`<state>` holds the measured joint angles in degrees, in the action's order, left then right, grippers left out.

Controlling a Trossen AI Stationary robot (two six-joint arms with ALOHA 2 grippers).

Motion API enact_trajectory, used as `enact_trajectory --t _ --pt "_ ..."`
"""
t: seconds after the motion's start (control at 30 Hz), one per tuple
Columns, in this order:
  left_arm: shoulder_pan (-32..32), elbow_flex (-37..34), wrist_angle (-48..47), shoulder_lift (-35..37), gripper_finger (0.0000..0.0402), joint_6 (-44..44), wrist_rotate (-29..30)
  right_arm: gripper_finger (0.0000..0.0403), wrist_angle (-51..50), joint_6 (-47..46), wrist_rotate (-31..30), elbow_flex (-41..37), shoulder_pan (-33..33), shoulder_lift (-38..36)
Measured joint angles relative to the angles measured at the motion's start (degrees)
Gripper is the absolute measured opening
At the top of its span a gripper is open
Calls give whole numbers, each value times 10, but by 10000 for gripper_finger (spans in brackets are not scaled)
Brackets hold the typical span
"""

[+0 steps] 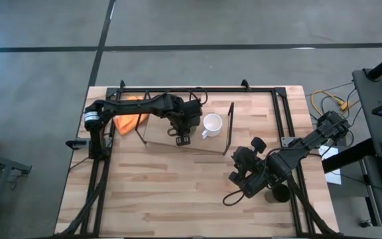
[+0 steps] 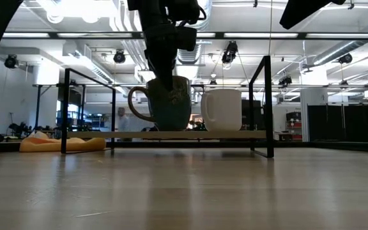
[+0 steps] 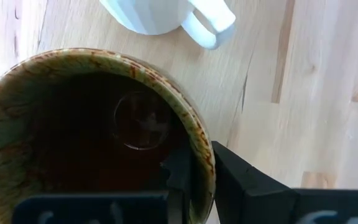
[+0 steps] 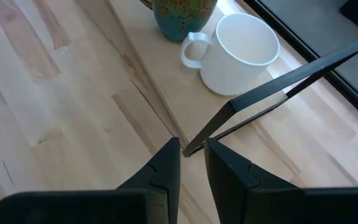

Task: Stack small to large cups/mugs on shelf
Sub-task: Put the green mug on the shelf

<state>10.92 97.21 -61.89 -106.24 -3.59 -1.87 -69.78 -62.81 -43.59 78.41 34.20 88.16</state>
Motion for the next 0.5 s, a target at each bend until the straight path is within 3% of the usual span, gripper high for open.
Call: enact_trajectory --t 0.5 --pt "0 -1 16 -1 27 -4 2 68 0 9 0 0 0 0"
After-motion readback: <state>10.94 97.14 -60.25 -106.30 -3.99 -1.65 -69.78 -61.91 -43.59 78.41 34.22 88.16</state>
